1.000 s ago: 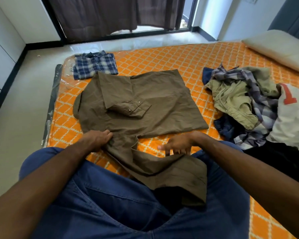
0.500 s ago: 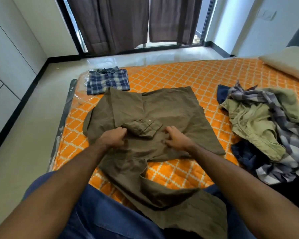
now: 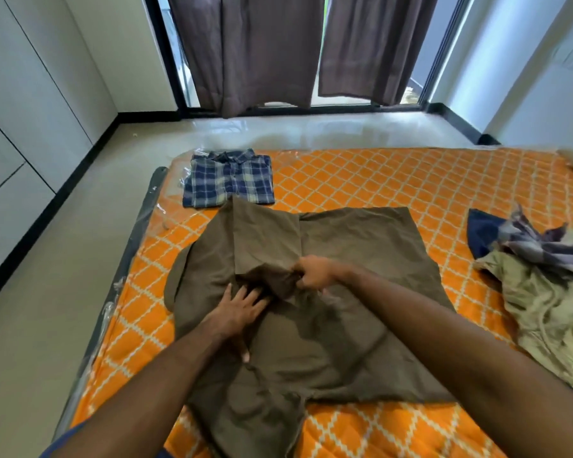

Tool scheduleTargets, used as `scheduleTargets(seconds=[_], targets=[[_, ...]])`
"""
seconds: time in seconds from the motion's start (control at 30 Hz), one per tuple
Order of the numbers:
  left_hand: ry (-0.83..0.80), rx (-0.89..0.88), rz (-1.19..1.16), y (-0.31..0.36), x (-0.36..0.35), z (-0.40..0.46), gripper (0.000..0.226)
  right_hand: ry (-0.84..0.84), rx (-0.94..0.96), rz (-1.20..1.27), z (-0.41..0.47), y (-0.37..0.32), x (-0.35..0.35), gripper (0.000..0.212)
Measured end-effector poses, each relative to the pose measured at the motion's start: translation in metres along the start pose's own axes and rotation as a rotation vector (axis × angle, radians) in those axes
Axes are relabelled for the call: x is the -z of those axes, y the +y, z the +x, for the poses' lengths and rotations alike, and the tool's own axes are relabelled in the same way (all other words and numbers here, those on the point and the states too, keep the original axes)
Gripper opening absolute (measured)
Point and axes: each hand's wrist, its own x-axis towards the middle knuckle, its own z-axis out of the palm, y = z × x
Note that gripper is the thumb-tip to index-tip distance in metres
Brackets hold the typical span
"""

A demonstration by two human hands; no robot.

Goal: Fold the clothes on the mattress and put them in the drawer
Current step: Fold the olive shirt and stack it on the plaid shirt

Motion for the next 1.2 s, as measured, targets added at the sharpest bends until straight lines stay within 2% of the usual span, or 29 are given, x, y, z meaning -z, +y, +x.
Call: scheduleTargets(seconds=[0.03, 0.07, 0.1, 0.13, 0.2, 0.23, 0.27, 0.3, 0.33, 0.47, 0.5, 0.57, 0.63, 0.73, 0.83, 0.93, 1.07, 1.13, 1.2], targets=[[0.012, -0.014, -0.038, -0.002, -0.003, 0.004, 0.153, -0.115, -0.012, 0.127, 0.004, 0.004, 0.023, 0.03], [0.025, -0.026, -0.065, -0.003, -0.005, 0.004, 0.155, -0.152, -0.027, 0.243, 0.008, 0.012, 0.047, 0.028], [0.041, -0.037, -0.083, -0.004, -0.006, 0.005, 0.156, -0.072, -0.043, 0.316, 0.01, 0.018, 0.073, 0.024], [0.057, -0.044, -0.09, -0.005, -0.008, 0.006, 0.158, 0.123, -0.058, 0.363, 0.015, 0.026, 0.099, 0.022], [0.08, -0.046, -0.091, -0.007, -0.009, 0.006, 0.161, 0.774, -0.124, 0.478, 0.018, 0.042, 0.137, 0.037], [0.084, -0.043, -0.093, -0.006, -0.009, 0.005, 0.162, 1.024, -0.194, 0.576, 0.016, 0.048, 0.146, 0.047], [0.081, -0.037, -0.097, -0.006, -0.009, 0.006, 0.162, 1.147, -0.223, 0.626, 0.017, 0.055, 0.146, 0.056], [0.072, -0.033, -0.096, -0.004, -0.007, 0.005, 0.163, 1.14, -0.239, 0.59, 0.013, 0.058, 0.137, 0.061], [0.059, -0.023, -0.085, -0.003, -0.005, 0.005, 0.163, 1.058, -0.218, 0.511, 0.013, 0.061, 0.123, 0.062], [0.014, 0.036, -0.027, 0.01, 0.005, -0.002, 0.16, 0.483, -0.019, 0.143, -0.02, 0.071, 0.029, 0.052], [0.003, 0.054, -0.009, 0.013, 0.006, -0.007, 0.156, 0.375, 0.005, 0.066, -0.034, 0.073, 0.003, 0.056], [-0.002, 0.084, 0.019, 0.025, 0.005, -0.018, 0.143, 0.257, -0.001, -0.061, -0.068, 0.084, -0.05, 0.082], [-0.017, 0.118, -0.001, 0.035, -0.002, -0.03, 0.119, 0.237, -0.059, -0.117, -0.111, 0.097, -0.093, 0.097], [-0.044, 0.155, -0.077, 0.042, -0.022, -0.047, 0.083, 0.254, -0.12, -0.145, -0.173, 0.115, -0.137, 0.096], [-0.018, 0.18, -0.076, 0.05, -0.025, -0.062, 0.075, 0.247, -0.174, -0.211, -0.208, 0.128, -0.153, 0.087], [0.151, 0.116, -0.03, 0.07, -0.014, -0.068, 0.056, 0.245, -0.211, -0.236, -0.227, 0.132, -0.152, 0.079], [0.227, -0.016, -0.155, 0.101, -0.011, -0.054, 0.065, 0.031, -0.223, -0.359, -0.242, 0.142, -0.146, 0.093], [0.152, -0.086, -0.251, 0.12, -0.007, -0.047, 0.07, 0.036, -0.178, -0.444, -0.249, 0.146, -0.15, 0.079], [0.042, -0.08, -0.298, 0.139, -0.001, -0.045, 0.089, 0.107, -0.142, -0.444, -0.254, 0.151, -0.157, 0.057]])
